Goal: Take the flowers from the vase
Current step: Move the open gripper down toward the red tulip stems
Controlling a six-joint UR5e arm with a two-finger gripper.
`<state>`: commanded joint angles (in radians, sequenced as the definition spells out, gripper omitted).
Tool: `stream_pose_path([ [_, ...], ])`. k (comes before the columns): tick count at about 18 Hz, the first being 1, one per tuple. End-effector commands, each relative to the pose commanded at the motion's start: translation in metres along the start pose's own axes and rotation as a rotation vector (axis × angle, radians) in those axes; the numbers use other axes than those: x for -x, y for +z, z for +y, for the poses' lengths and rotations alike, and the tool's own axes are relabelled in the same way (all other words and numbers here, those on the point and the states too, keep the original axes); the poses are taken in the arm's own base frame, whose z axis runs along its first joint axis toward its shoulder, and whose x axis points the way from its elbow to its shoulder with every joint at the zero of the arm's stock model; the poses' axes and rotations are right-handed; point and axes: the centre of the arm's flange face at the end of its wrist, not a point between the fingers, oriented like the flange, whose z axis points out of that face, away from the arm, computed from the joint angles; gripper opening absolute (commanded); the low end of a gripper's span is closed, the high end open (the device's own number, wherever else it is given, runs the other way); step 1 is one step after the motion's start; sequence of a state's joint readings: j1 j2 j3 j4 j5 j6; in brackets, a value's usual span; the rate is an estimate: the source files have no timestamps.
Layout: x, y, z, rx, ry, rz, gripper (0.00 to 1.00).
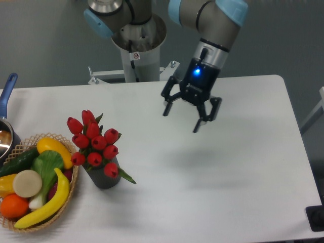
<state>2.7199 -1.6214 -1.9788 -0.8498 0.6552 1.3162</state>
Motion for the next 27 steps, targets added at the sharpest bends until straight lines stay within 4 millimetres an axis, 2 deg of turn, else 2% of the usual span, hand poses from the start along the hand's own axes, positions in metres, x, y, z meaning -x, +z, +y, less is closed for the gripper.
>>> stream_pose_path([
  [3,-0.016,0.018,0.006,-0.025,-0.016,0.051,1.00],
  [5,-0.022,0.020,0.006,-0.040,-0.020,0.061,1.00],
  [8,-0.036,0.034,-0.002,-0.053,-0.013,0.101,1.00],
  [11,-0.036,0.039,-0.002,-0.069,-0.019,0.114,1.00],
  [13,-0.044,0.052,-0.007,-0.066,-0.019,0.146,1.00],
  [18,-0.042,0.065,-0.014,-0.066,-0.021,0.169,1.00],
  [23,-0.047,0.091,-0.012,-0.062,0.007,0.206,1.00],
  [27,-0.050,0.102,-0.011,-0.062,0.022,0.219,1.00],
])
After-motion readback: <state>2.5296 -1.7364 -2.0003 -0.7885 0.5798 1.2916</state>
